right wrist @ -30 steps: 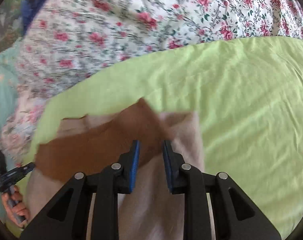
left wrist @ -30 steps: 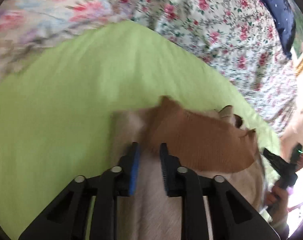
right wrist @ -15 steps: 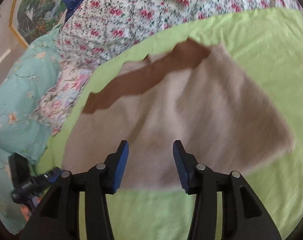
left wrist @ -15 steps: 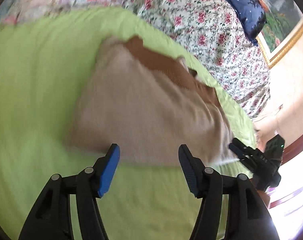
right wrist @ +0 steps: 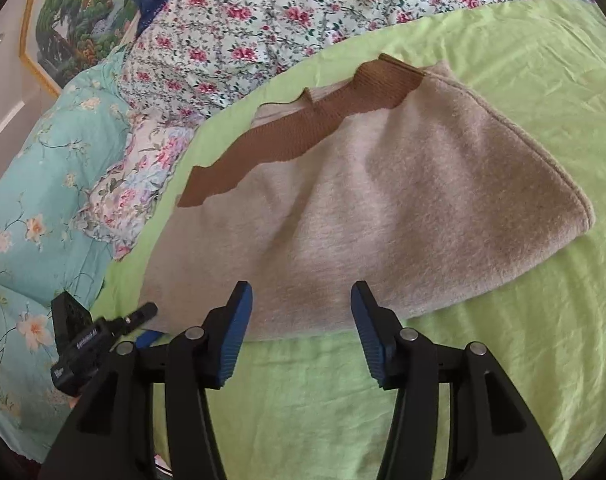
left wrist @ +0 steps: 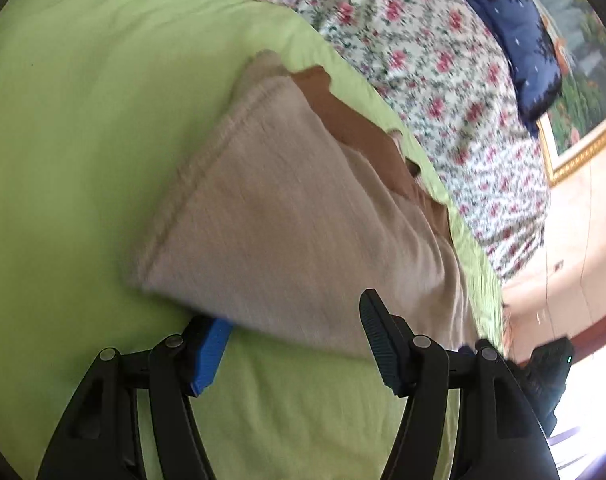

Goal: Fold small clothes

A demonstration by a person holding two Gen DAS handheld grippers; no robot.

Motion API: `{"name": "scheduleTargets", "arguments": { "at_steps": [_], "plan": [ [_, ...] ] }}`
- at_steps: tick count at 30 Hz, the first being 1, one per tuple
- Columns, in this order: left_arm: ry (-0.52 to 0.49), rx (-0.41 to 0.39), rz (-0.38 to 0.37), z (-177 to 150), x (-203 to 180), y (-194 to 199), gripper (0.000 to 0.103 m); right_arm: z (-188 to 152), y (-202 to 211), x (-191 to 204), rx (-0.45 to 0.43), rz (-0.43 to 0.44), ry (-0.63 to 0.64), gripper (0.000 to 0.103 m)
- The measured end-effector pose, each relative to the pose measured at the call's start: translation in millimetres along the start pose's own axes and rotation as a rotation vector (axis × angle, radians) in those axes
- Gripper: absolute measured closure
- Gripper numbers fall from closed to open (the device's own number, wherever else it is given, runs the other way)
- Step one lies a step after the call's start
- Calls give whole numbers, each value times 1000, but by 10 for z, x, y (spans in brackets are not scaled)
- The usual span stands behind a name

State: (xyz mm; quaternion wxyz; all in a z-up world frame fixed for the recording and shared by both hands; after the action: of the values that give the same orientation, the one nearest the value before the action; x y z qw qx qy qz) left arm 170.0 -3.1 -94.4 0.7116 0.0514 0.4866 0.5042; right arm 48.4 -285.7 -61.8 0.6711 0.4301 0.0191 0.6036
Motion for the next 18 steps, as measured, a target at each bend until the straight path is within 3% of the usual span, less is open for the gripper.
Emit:
{"name": "scheduleTargets", "arguments": {
  "at_steps": [6,7,8,10,15,16,18],
  "plan": [
    [7,-52,42,234,18,-173,43,82,-52,-81,-4,-5,-12,50],
    [4,-64,59,275,17,-198,50,101,-63,-91,-5,-4,-10,50],
    [-5,-76,83,327,17,-223,68,128,-75,-99,-8,-3,-8,50],
    [-18,-76,81,412,17,-270,92,188,-99,-127,-12,0,-9,50],
    [-177,-141,67,507,-448,-152,96,431,-139,-205,-25,30,-19,50],
    [-259,-139,-8,499,-622,-117,96,506,-143,-232,-29,52,-32,50],
    [-354,-155,-73,443,-1010,-53,96,626,-141,-256,-32,62,-36,50]
  ]
}}
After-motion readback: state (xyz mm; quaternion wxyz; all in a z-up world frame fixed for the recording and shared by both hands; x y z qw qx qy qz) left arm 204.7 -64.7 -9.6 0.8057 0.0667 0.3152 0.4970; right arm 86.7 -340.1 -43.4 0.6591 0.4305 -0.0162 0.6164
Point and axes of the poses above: each gripper's, at about its wrist camera, not at the fingertips, and y roughly against the way its jaws point, x to its left, z to its top, the point moved 1 cm from there along -y, roughly the way its jaws point, and after that the axes turned 10 degrees about -x, right-handed, at the moved point
